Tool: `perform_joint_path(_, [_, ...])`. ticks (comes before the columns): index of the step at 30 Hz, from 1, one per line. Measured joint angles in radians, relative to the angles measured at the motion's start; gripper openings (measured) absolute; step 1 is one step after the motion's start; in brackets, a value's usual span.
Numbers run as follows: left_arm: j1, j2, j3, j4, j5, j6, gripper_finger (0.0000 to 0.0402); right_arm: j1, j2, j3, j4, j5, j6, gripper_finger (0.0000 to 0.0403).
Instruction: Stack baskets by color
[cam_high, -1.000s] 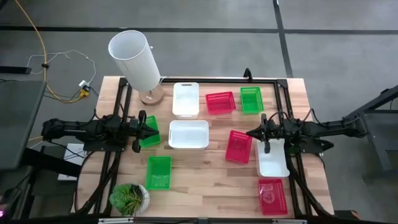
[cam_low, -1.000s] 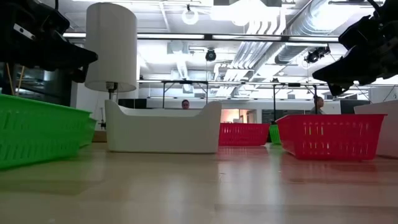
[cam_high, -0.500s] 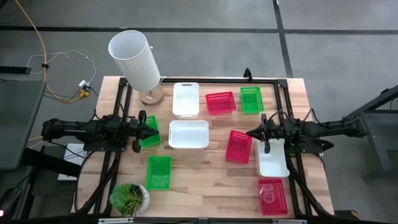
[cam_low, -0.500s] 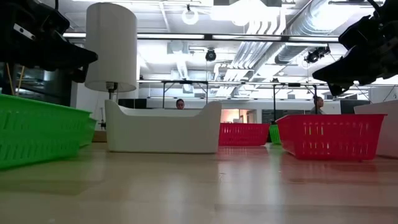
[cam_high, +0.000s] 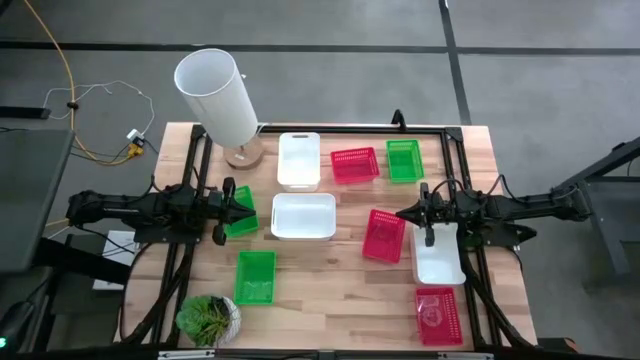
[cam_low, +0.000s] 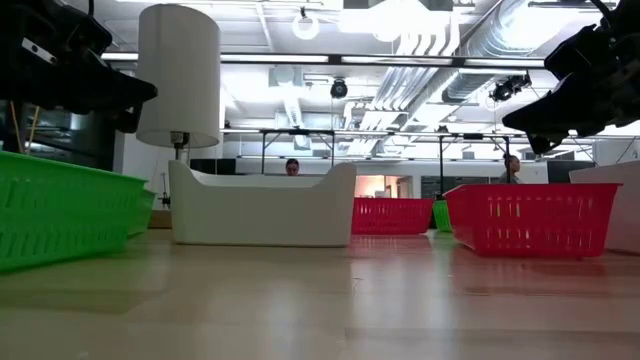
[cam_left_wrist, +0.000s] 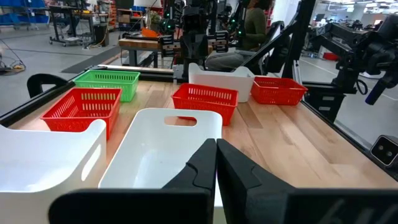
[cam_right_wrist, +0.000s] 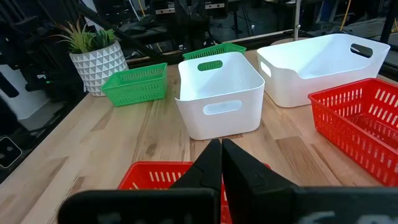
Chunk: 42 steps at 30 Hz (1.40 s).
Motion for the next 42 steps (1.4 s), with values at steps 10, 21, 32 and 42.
perform_joint_path(10, [0.000,0.000,0.000,0.000,0.000,0.000,0.0001,0.000,0.000,0.000,0.000,0.000,0.000,0.0000])
perform_joint_path(21, [0.000,0.000,0.000,0.005,0.000,-0.002,0.0001,0.000,0.000,0.000,0.000,0.000,0.000,0.0000])
perform_joint_path(32, [0.000,0.014,0.001,0.524,-0.077,-0.300,0.0001,0.000,0.000,0.000,0.000,0.000,0.000,0.0000])
perform_joint_path(42, [-0.049,0.187,0.185,0.481,-0.216,-0.333,0.0001,0.000,0.000,0.000,-0.001,0.000,0.000,0.0000])
